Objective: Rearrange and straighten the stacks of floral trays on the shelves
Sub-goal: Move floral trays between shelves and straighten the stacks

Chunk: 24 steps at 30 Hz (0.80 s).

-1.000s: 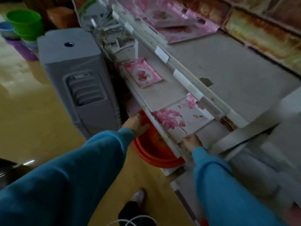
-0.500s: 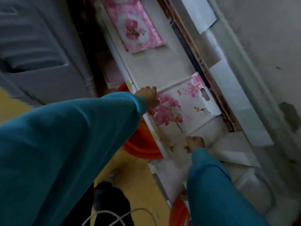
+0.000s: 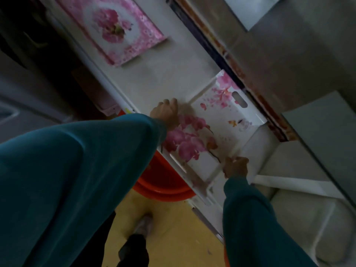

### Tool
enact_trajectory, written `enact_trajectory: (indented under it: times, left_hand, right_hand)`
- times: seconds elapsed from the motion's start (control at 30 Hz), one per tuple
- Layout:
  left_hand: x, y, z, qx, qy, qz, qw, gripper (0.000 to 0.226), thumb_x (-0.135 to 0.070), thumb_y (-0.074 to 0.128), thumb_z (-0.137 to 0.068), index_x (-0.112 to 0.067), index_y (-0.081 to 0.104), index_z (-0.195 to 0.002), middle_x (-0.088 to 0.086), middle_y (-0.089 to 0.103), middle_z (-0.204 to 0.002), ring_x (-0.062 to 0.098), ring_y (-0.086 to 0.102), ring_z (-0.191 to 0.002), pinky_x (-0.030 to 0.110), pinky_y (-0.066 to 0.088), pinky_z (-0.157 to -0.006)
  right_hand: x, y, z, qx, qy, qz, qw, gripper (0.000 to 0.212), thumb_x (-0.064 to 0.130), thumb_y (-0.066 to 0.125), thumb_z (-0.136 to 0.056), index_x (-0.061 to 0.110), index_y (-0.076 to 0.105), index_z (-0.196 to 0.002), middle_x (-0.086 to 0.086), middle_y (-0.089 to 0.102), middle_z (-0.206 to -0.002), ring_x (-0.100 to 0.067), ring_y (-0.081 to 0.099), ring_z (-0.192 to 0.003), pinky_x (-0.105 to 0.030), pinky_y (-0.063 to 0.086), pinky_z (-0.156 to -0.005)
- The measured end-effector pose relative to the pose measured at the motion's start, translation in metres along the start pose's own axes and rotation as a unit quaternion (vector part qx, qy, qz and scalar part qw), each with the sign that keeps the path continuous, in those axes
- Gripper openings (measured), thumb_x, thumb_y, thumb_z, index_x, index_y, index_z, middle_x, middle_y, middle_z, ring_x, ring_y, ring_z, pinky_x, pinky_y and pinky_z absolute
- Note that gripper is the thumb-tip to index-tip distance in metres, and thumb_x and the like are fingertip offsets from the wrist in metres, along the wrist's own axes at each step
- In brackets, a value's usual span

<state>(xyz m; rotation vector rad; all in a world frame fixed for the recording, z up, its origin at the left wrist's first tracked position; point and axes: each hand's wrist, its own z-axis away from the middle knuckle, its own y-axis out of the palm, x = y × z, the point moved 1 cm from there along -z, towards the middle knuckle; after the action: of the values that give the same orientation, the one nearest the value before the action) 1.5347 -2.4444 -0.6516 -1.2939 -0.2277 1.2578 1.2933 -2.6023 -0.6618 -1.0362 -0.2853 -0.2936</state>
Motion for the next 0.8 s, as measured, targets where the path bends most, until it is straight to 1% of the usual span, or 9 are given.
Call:
enact_trajectory:
  times: [0.03,0.17,0.27,0.37,0.43,0.53,0.63,0.7,0.8]
  left_hand:
    - [0.001,0.002,-0.005,-0.001,0.000,0.006,1.000,0.039,-0.021,0.054,-0.088,-0.007,0.042,-0.122,0.021,0.051,-0.121,0.041,0.053,-0.110,0.045,0.046,-0.086]
    - [0.001,0.013,-0.020,0.007,0.018,0.014,1.000,0.039,-0.026,0.055,-0.089,-0.010,0.042,-0.122,0.017,0.055,-0.118,0.035,0.058,-0.101,0.038,0.045,-0.077]
    - [0.000,0.015,-0.015,0.007,0.021,0.025,0.999,0.040,-0.031,0.055,-0.086,-0.014,0.045,-0.120,0.013,0.056,-0.116,0.029,0.055,-0.092,0.038,0.045,-0.076]
    - [0.001,0.006,0.004,0.009,0.027,0.017,0.999,0.042,-0.036,0.054,-0.085,-0.013,0.045,-0.119,0.015,0.056,-0.115,0.036,0.057,-0.098,0.038,0.043,-0.075]
    - [0.003,-0.005,0.023,0.011,0.032,0.020,0.999,0.039,-0.034,0.054,-0.083,-0.011,0.044,-0.112,0.020,0.057,-0.111,0.040,0.058,-0.098,0.038,0.040,-0.073]
    - [0.003,-0.023,0.057,-0.001,0.044,0.013,0.999,0.032,-0.030,0.052,-0.084,-0.008,0.042,-0.106,0.028,0.060,-0.104,0.047,0.059,-0.094,0.042,0.043,-0.073]
    - [0.001,-0.042,0.097,-0.035,0.086,-0.052,0.994,0.034,-0.029,0.041,-0.095,-0.003,0.043,-0.116,0.032,0.061,-0.102,0.050,0.060,-0.095,0.047,0.047,-0.078]
    - [0.002,-0.056,0.133,-0.051,0.111,-0.078,0.989,0.036,-0.031,0.037,-0.098,-0.002,0.044,-0.117,0.028,0.063,-0.096,0.047,0.063,-0.090,0.047,0.049,-0.076]
    - [-0.003,-0.077,0.197,-0.033,0.095,-0.034,0.994,0.034,-0.036,0.037,-0.096,-0.007,0.047,-0.112,0.015,0.058,-0.078,0.040,0.066,-0.082,0.042,0.053,-0.072]
  right_hand:
    - [-0.002,0.002,-0.002,-0.004,0.006,0.009,1.000,0.044,0.024,0.056,-0.089,-0.004,0.044,-0.121,-0.031,0.062,-0.116,-0.044,0.063,-0.105,-0.051,0.052,-0.091]
    - [-0.008,0.006,-0.005,-0.007,0.000,0.006,1.000,0.039,0.023,0.057,-0.091,-0.005,0.054,-0.116,-0.030,0.063,-0.113,-0.043,0.061,-0.106,-0.052,0.050,-0.095]
    - [-0.012,-0.001,0.003,-0.007,-0.002,-0.003,1.000,0.036,0.022,0.056,-0.092,-0.008,0.057,-0.113,-0.030,0.064,-0.111,-0.041,0.063,-0.103,-0.051,0.052,-0.093]
    - [-0.018,-0.013,0.024,-0.005,-0.003,-0.015,1.000,0.036,0.021,0.056,-0.092,-0.010,0.060,-0.109,-0.031,0.066,-0.109,-0.039,0.065,-0.100,-0.043,0.054,-0.086]
    - [-0.024,-0.022,0.046,-0.002,0.004,-0.029,1.000,0.035,0.020,0.057,-0.091,-0.010,0.060,-0.109,-0.029,0.066,-0.107,-0.036,0.065,-0.097,-0.037,0.049,-0.078]
    - [-0.034,-0.037,0.085,-0.003,-0.001,-0.036,0.999,0.029,0.015,0.057,-0.090,-0.012,0.061,-0.099,-0.021,0.057,-0.092,-0.031,0.059,-0.089,-0.038,0.049,-0.079]
    - [-0.048,-0.049,0.129,0.011,-0.012,-0.034,0.999,0.025,0.011,0.055,-0.089,-0.013,0.060,-0.095,-0.023,0.062,-0.089,-0.037,0.063,-0.088,-0.045,0.053,-0.080]
    - [-0.062,-0.059,0.161,0.019,-0.022,-0.024,0.999,0.030,0.013,0.054,-0.088,-0.014,0.062,-0.098,-0.027,0.068,-0.092,-0.040,0.066,-0.088,-0.046,0.054,-0.080]
    - [-0.092,-0.077,0.213,0.013,-0.044,-0.028,0.999,0.029,0.013,0.057,-0.088,-0.015,0.066,-0.088,-0.030,0.068,-0.086,-0.041,0.067,-0.084,-0.042,0.053,-0.073]
